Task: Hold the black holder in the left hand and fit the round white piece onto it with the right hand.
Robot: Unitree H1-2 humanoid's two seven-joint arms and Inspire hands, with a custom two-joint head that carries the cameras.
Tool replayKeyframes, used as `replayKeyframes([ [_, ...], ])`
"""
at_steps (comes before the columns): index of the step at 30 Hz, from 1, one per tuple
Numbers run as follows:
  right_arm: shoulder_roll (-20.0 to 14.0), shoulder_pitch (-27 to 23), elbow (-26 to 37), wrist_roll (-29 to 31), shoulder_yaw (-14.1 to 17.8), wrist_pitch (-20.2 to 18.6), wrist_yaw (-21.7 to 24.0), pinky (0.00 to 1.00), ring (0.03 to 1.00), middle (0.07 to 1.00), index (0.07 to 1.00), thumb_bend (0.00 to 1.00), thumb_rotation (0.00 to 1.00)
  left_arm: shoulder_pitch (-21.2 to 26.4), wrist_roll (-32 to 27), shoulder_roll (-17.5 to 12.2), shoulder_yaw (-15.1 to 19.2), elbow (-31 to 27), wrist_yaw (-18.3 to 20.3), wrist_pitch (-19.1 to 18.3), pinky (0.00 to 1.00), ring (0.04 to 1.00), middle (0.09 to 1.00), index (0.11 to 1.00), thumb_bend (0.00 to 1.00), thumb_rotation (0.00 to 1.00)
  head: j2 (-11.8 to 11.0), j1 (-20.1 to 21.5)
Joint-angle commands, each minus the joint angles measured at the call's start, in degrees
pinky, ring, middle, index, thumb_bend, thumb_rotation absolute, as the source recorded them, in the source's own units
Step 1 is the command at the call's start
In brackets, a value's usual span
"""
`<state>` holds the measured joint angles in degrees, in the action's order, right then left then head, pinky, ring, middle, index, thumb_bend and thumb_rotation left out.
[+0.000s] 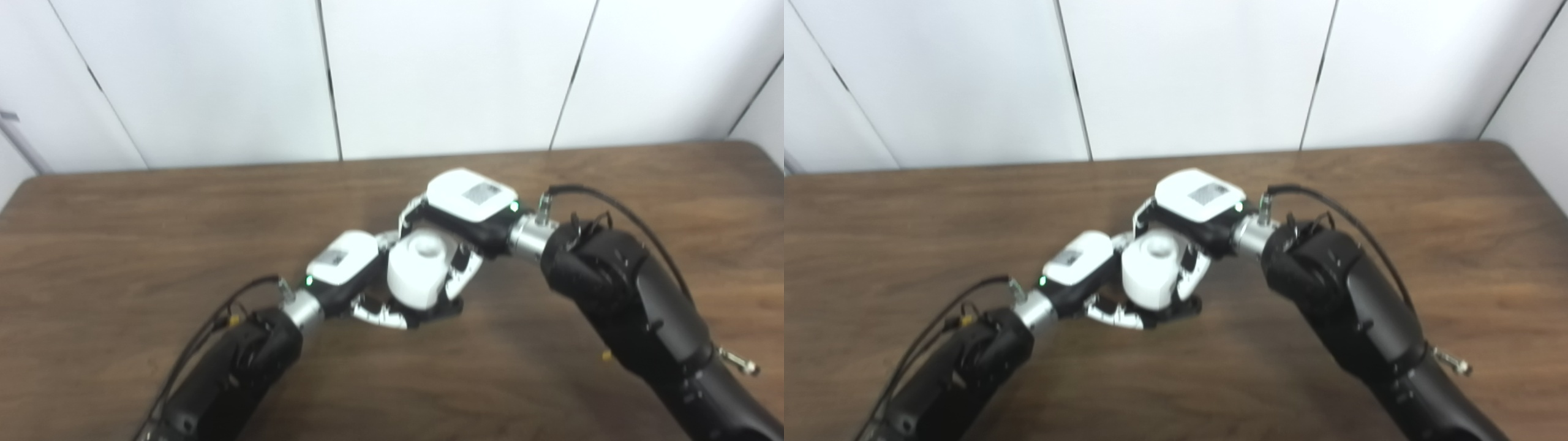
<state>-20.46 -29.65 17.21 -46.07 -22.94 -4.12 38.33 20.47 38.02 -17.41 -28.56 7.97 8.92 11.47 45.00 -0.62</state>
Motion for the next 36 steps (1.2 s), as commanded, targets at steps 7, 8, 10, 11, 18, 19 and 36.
replayKeyframes([
  [7,-2.77,-2.0,0.74,1.17,0.81,1.16,0.82,0.6,0.752,0.713,0.481,0.52,0.14,-2.73,0.4,-1.13,-1.52,0.84,5.03,-1.91,0.75,0.906,0.899,0.486,0.52,0.07,0.45,-0.11],
  [8,-3.01,-1.96,0.81,1.26,0.78,1.21,0.83,0.6,0.752,0.713,0.481,0.52,0.14,-2.72,0.48,-1.12,-1.52,0.75,5.19,-2.14,0.75,0.907,0.9,0.486,0.52,0.07,0.53,-0.18],
  [10,-3.33,-1.89,0.92,1.45,0.73,1.19,0.87,0.6,0.749,0.712,0.481,0.52,0.14,-2.72,0.54,-1.11,-1.52,0.53,5.51,-2.48,0.75,0.91,0.901,0.486,0.52,0.07,0.57,-0.2],
  [11,-3.42,-1.85,0.93,1.57,0.73,1.17,0.89,0.6,0.747,0.711,0.481,0.52,0.14,-2.73,0.55,-1.1,-1.51,0.46,5.51,-2.51,0.75,0.909,0.9,0.486,0.52,0.07,0.63,-0.2],
  [18,-3.87,-1.81,0.74,1.9,0.57,1.75,0.74,0.6,0.739,0.707,0.481,0.52,0.14,-2.78,0.2,-1.02,-1.33,0.32,5.56,-2.58,0.75,0.901,0.889,0.483,0.52,0.07,0.9,-0.15],
  [19,-3.93,-1.81,0.68,1.85,0.54,1.9,0.66,0.6,0.738,0.706,0.481,0.52,0.14,-2.78,0.19,-0.98,-1.31,0.4,5.49,-2.53,0.75,0.9,0.887,0.483,0.52,0.07,0.87,-0.17],
  [36,-2.13,-1.2,0.49,2.13,-0.61,1.34,0.66,0.62,0.744,0.712,0.482,0.52,0.14,-2.51,0.39,-0.15,-1.41,0.96,5.31,-2.76,0.73,0.904,0.886,0.484,0.52,0.07,0.86,-0.66],
])
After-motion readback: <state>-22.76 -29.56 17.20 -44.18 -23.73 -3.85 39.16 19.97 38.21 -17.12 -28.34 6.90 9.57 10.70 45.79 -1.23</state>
